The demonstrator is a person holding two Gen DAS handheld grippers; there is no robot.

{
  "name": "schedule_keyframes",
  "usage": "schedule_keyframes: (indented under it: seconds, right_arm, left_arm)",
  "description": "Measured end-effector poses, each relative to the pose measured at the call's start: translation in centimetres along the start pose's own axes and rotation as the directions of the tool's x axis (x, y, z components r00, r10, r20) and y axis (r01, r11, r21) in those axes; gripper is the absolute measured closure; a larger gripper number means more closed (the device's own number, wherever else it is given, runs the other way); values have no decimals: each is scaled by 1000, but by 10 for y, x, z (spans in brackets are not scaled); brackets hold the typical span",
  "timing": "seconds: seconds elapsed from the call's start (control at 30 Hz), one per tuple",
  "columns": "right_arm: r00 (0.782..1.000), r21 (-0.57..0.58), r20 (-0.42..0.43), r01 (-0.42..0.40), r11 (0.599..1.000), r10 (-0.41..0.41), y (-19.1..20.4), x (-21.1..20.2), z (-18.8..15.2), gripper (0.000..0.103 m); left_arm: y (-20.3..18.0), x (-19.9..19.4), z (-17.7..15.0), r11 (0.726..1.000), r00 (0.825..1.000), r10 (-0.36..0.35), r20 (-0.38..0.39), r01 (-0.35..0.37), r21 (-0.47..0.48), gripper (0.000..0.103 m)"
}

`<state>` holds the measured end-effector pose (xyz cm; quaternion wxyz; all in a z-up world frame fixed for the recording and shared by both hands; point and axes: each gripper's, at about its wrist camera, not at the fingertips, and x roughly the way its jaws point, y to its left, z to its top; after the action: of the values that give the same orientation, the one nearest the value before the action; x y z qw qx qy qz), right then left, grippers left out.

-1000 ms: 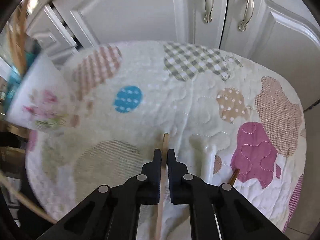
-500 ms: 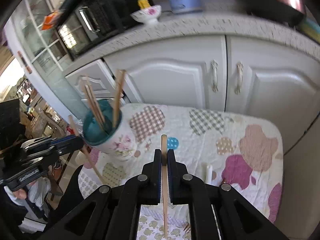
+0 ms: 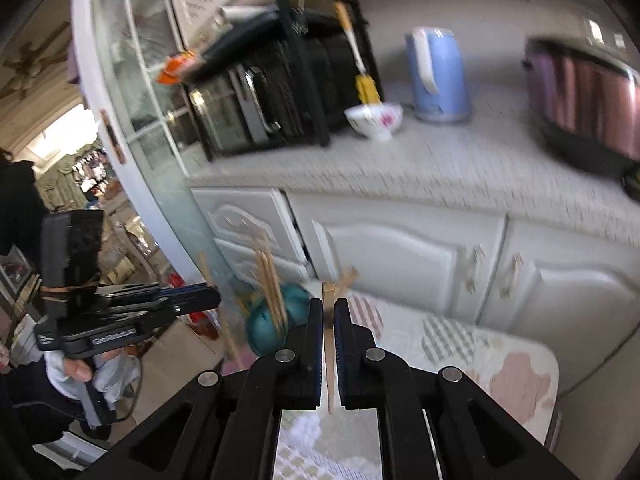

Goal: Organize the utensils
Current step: 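Lift the chopstick with the left tool while the right tool lifts its chopstick, then insert both chopsticks into the cup and open both tools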

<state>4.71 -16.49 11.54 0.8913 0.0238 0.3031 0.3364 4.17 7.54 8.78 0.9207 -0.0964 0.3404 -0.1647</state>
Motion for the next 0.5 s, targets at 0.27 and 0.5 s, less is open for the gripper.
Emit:
schedule_keyframes:
  seconds: [0.27,0.5]
  right_arm:
    - [995,-66,75,-57,996,62,34,0,49,98]
    - [997,-43,19,-71,997,72,40,56,49,98]
  left_arm:
    - [26,-16,35,994,990,105,96,-104,-12,99]
    - [52,2,30,971,962,240,128,-238,-26,99]
